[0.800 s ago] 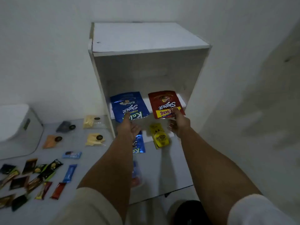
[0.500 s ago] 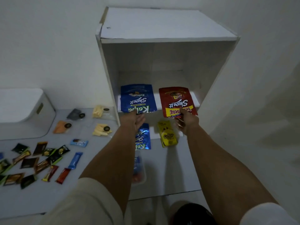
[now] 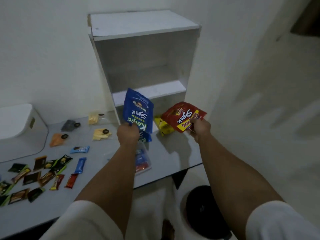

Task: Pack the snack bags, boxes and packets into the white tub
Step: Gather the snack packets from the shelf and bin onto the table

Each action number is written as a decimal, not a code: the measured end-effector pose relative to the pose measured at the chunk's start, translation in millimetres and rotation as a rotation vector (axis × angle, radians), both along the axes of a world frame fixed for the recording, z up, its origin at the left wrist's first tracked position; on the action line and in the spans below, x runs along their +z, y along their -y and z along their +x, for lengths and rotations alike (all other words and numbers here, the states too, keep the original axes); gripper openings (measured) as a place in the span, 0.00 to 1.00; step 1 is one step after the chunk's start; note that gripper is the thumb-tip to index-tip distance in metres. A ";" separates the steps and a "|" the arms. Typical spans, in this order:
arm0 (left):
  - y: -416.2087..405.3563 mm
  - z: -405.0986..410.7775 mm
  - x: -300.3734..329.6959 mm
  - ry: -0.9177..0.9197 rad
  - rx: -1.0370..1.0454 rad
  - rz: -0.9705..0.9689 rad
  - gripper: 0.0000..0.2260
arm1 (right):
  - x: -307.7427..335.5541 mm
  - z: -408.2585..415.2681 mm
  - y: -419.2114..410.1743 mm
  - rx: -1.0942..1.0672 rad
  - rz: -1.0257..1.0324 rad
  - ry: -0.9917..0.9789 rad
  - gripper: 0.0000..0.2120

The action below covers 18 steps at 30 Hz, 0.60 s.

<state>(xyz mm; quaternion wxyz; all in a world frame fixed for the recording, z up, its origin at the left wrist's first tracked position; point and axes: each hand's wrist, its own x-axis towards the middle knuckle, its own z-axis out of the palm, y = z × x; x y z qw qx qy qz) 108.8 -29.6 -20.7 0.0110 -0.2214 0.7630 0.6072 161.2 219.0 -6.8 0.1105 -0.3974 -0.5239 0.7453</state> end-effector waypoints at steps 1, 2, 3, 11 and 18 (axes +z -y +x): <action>-1.8 16.3 7.1 -0.046 -0.073 -0.123 0.10 | 5.7 21.4 -1.2 -0.006 0.028 -0.002 0.09; -4.3 32.6 15.4 -0.091 -0.150 -0.238 0.09 | 10.4 42.9 -2.6 -0.015 0.057 -0.004 0.10; -6.7 47.0 20.2 -0.145 -0.218 -0.330 0.09 | 11.4 64.5 -5.0 -0.034 0.093 0.000 0.11; -46.3 152.3 -14.9 -0.314 -0.644 -0.551 0.12 | -24.7 239.3 -24.4 -0.028 0.288 0.226 0.09; -90.3 218.5 -73.2 -0.185 -0.900 -0.587 0.15 | -87.5 329.5 -38.6 0.013 0.368 0.485 0.08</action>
